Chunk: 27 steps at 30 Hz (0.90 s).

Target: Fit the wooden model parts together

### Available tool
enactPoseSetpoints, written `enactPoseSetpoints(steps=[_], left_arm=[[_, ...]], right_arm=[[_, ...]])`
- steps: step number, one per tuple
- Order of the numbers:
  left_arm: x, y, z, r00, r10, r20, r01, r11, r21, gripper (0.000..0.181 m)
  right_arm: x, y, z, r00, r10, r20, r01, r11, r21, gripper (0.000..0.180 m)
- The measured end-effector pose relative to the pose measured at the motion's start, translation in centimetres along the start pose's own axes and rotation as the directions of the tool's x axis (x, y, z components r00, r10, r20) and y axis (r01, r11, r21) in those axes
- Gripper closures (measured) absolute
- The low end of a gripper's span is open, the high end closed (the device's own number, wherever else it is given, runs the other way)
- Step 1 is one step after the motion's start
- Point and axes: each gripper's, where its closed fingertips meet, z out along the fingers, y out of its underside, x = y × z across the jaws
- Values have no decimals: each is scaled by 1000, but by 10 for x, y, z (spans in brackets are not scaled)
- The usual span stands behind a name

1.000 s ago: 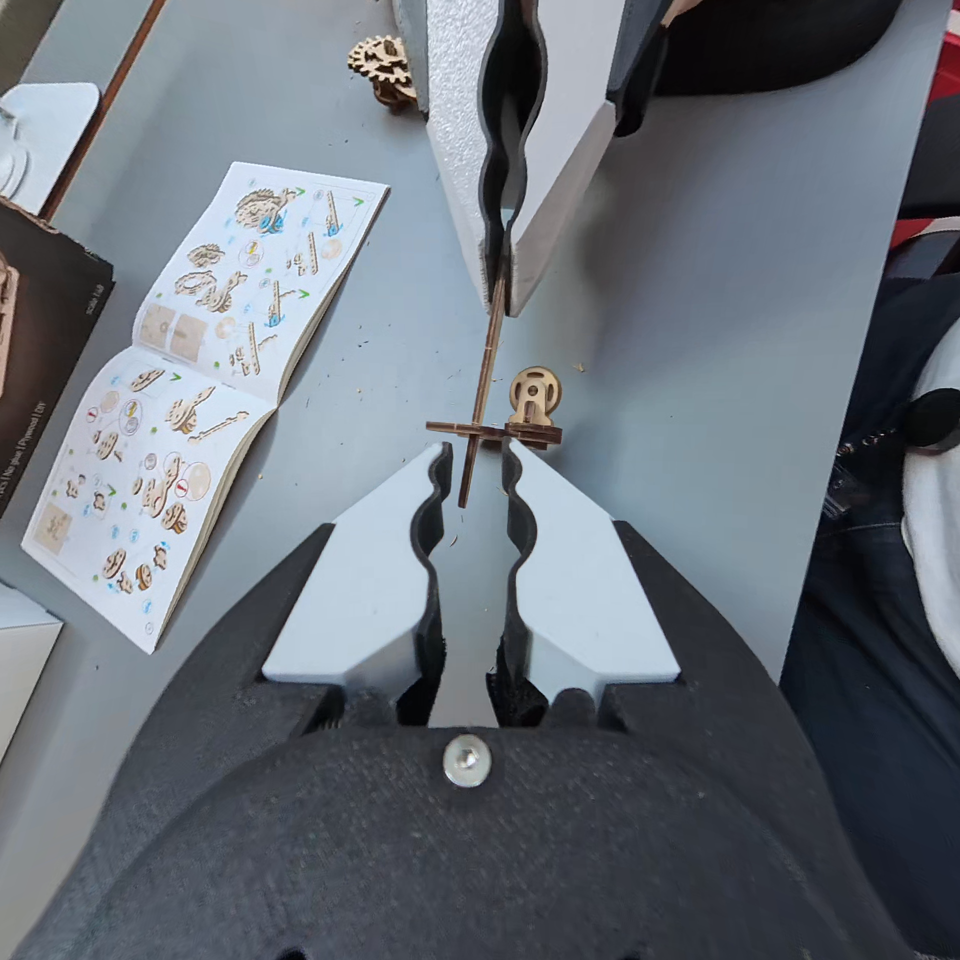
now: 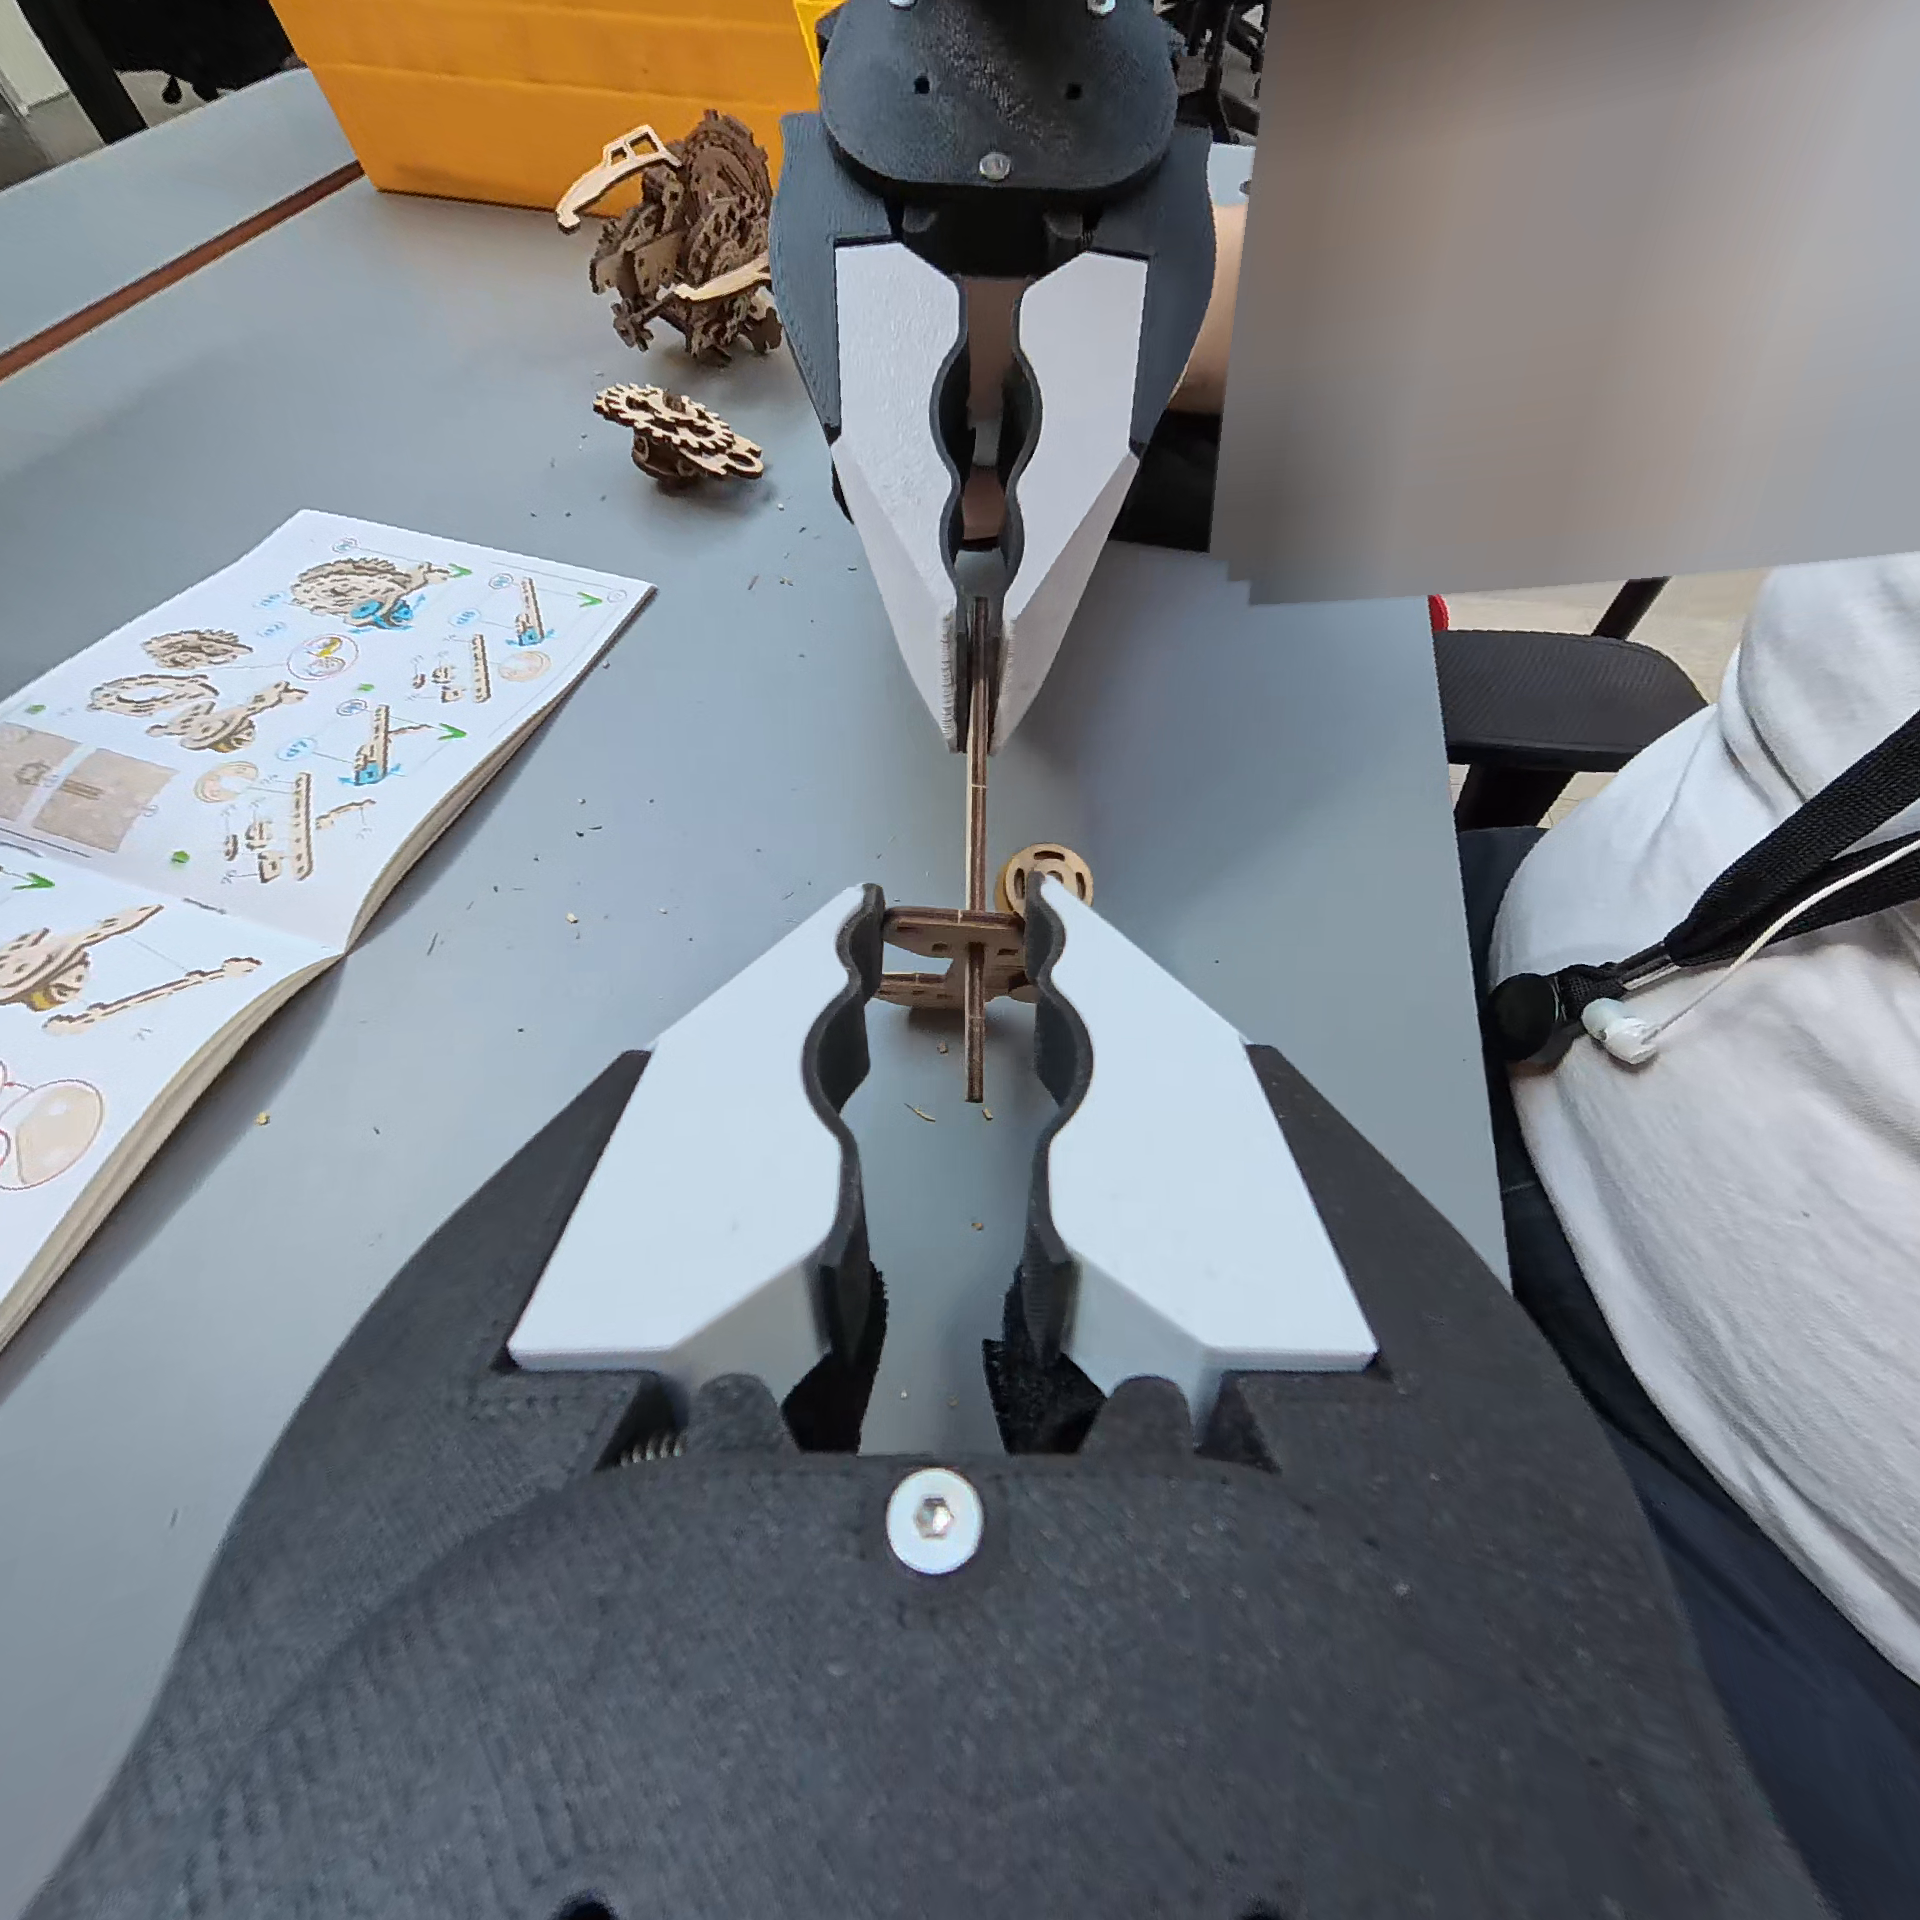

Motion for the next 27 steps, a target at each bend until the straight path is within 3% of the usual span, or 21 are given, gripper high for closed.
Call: enactPoseSetpoints(steps=[27], left_arm=[[6, -1, -4, 996, 90, 23, -91, 996, 25, 155]], right_arm=[[-6, 6, 1, 995, 64, 77, -64, 998, -1, 177]])
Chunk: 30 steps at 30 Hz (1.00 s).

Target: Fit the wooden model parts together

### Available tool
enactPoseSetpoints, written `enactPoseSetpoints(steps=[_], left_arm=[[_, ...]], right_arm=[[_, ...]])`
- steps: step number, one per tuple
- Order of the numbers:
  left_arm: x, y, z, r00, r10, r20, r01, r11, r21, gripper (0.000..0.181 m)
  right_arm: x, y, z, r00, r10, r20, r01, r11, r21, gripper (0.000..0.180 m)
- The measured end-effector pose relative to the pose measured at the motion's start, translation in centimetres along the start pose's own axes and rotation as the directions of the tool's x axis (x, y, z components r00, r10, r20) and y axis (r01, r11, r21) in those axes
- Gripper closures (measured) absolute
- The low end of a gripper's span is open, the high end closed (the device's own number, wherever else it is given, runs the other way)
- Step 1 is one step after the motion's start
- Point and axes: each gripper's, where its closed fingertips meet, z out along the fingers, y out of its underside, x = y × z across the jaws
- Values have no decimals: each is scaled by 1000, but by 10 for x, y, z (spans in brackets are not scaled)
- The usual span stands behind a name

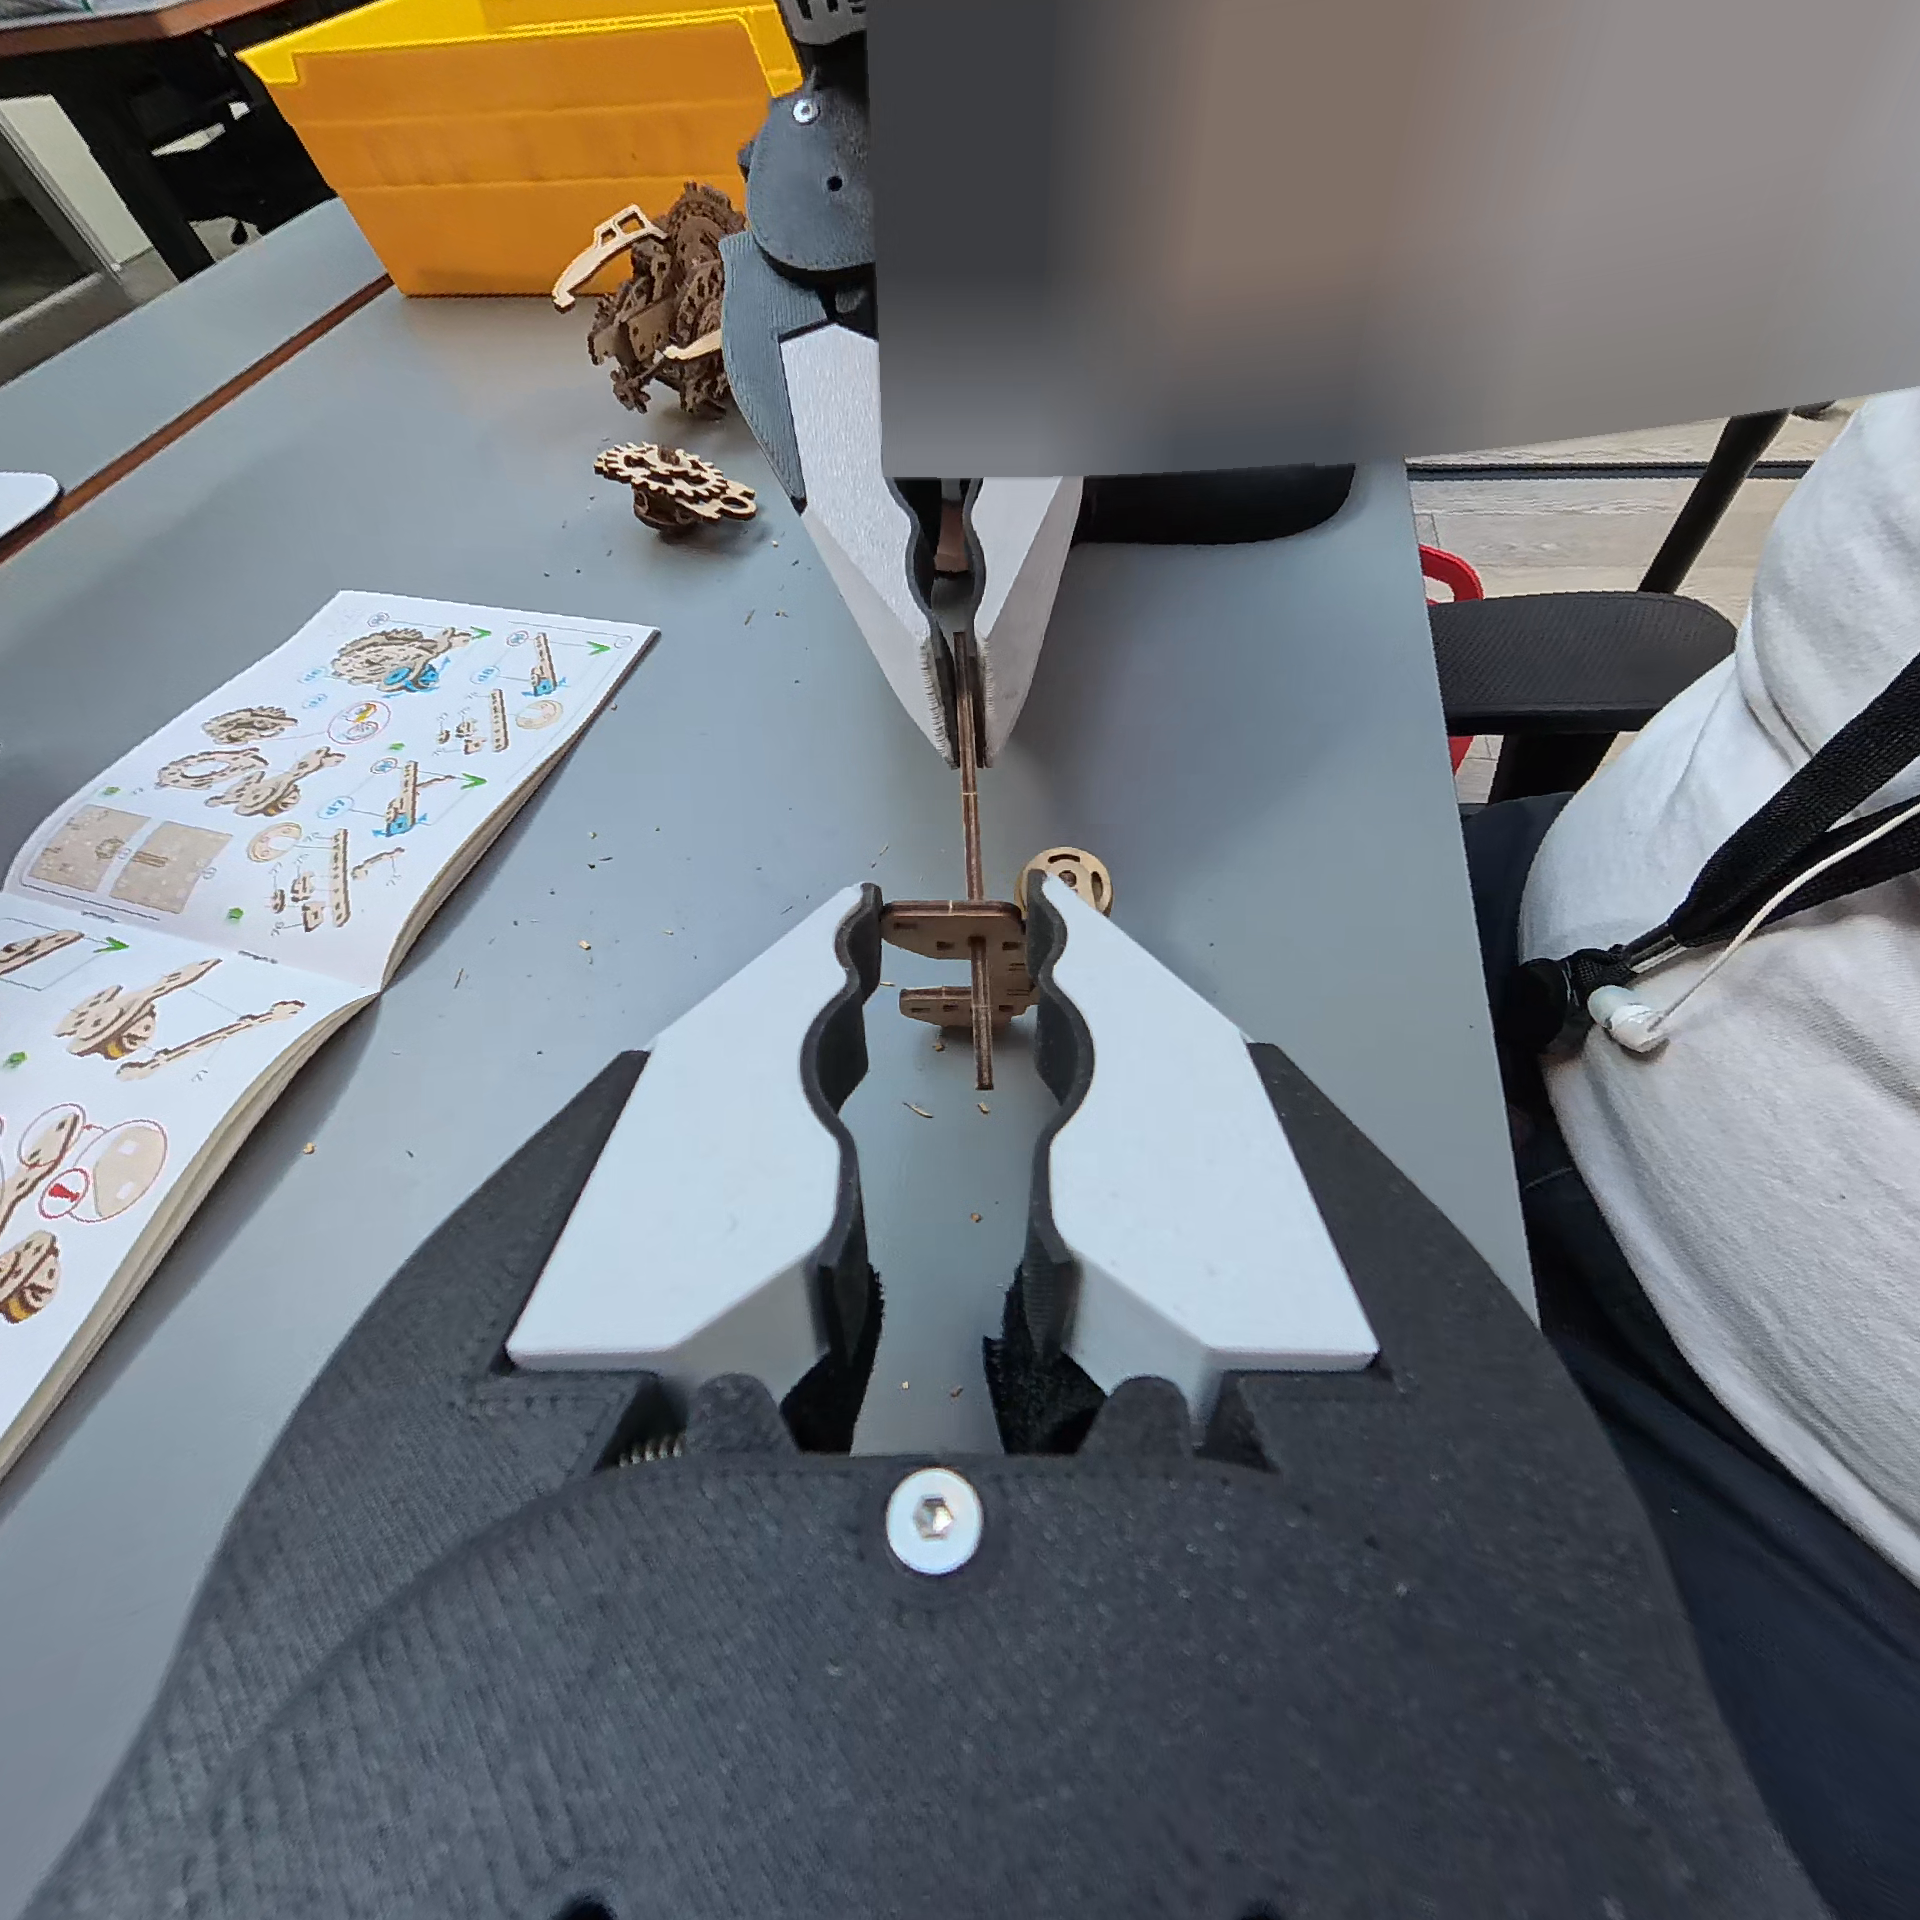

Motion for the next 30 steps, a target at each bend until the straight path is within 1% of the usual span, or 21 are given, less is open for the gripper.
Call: enactPoseSetpoints(steps=[4, 10, 13, 15, 18, 20, 21, 22, 23, 26, 30], left_arm=[[-2, 0, 0, 1000, -16, 7, 16, 1000, 1, 150], [-3, 0, -1, 1000, -30, 1, 30, 1000, 4, 149], [-3, -2, -5, 997, -70, -23, 70, 997, 26, 147], [-1, -7, -9, 992, -107, -60, 110, 992, 59, 146], [-1, -3, -5, 990, -123, -70, 125, 992, 25, 135], [0, 1, -1, 991, -117, -67, 117, 993, -7, 139], [0, 2, 0, 991, -118, -66, 117, 993, -15, 143], [0, 2, 0, 990, -123, -68, 123, 992, -15, 151], [-1, 2, 1, 988, -134, -73, 133, 991, -15, 154], [-2, 2, 1, 980, -176, -95, 175, 984, -19, 154], [-4, 3, -3, 980, -183, -83, 183, 983, -17, 155]], right_arm=[[0, 2, 0, 1000, -23, -9, 23, 1000, -16, 177], [0, 6, 2, 999, -33, -10, 33, 999, -34, 177], [5, 17, 1, 999, -44, -31, 41, 995, -93, 178], [5, 16, 1, 999, -39, -27, 37, 996, -83, 178], [4, 14, 1, 999, -41, -22, 40, 996, -74, 178], [3, 14, 1, 999, -49, -22, 47, 996, -75, 178], [3, 14, 2, 998, -52, -20, 51, 996, -75, 178], [3, 13, 2, 998, -56, -22, 54, 996, -73, 178], [4, 13, 2, 998, -62, -28, 60, 995, -78, 177], [4, 13, 2, 998, -56, -28, 54, 996, -73, 178], [7, 13, -5, 999, -9, -35, 7, 998, -70, 178]])
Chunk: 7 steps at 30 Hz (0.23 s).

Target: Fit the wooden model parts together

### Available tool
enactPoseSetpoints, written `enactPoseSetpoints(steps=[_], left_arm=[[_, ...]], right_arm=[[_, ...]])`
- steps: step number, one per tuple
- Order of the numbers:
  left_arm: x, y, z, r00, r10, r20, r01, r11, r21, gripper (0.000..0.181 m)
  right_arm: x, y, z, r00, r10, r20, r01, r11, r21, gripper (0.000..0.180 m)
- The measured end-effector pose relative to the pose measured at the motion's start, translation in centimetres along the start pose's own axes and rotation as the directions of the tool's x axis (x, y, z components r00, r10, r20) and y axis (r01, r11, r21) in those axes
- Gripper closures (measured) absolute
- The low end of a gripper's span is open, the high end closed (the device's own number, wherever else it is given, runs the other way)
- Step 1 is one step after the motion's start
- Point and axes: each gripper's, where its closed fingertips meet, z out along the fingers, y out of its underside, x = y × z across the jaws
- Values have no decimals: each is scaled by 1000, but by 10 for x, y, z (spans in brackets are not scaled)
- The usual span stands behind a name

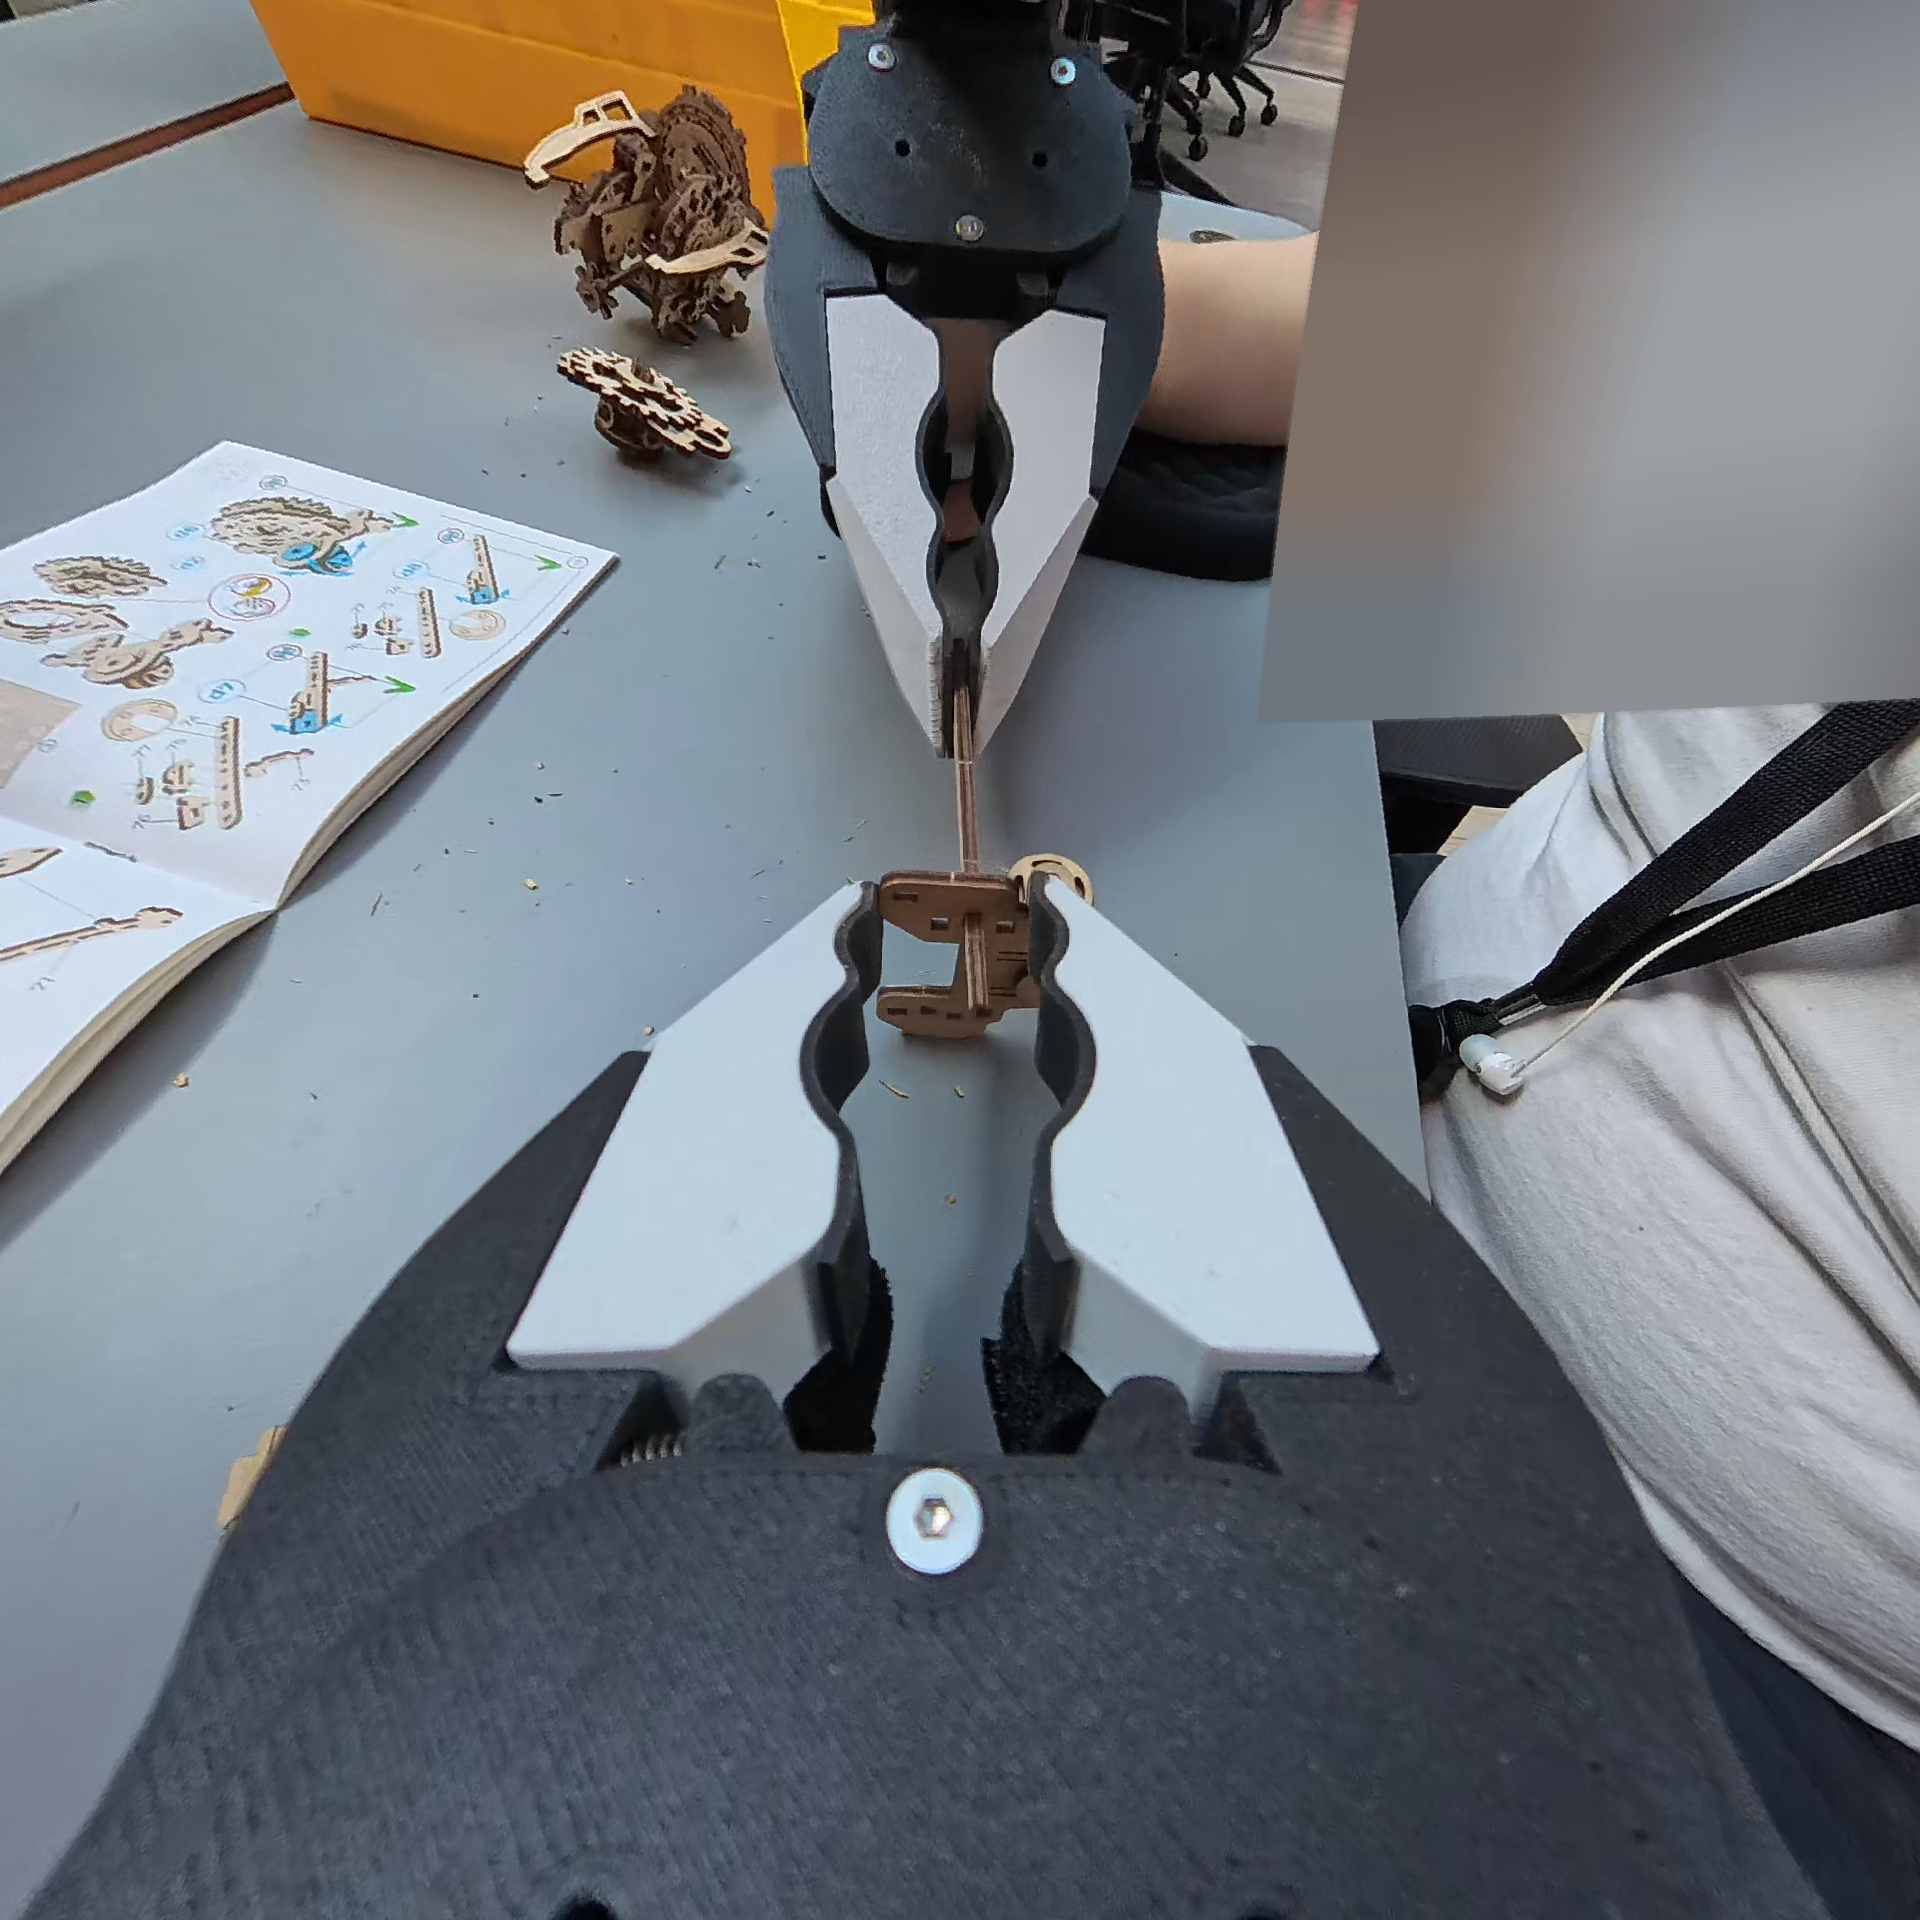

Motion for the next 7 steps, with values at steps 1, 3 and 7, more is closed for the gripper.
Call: enactPoseSetpoints(steps=[1, 3, 7], left_arm=[[-1, 0, -1, 1000, -1, 4, 1, 1000, 3, 155], [1, 0, 1, 1000, 12, 1, -12, 1000, -2, 154], [3, 0, 1, 1000, 26, -6, -26, 1000, -1, 155]], right_arm=[[1, -5, -2, 1000, 3, -1, -3, 1000, 26, 178], [-2, -12, 0, 1000, 9, 12, -10, 999, 53, 178], [-4, -11, 5, 1000, 22, 21, -23, 999, 35, 178]])
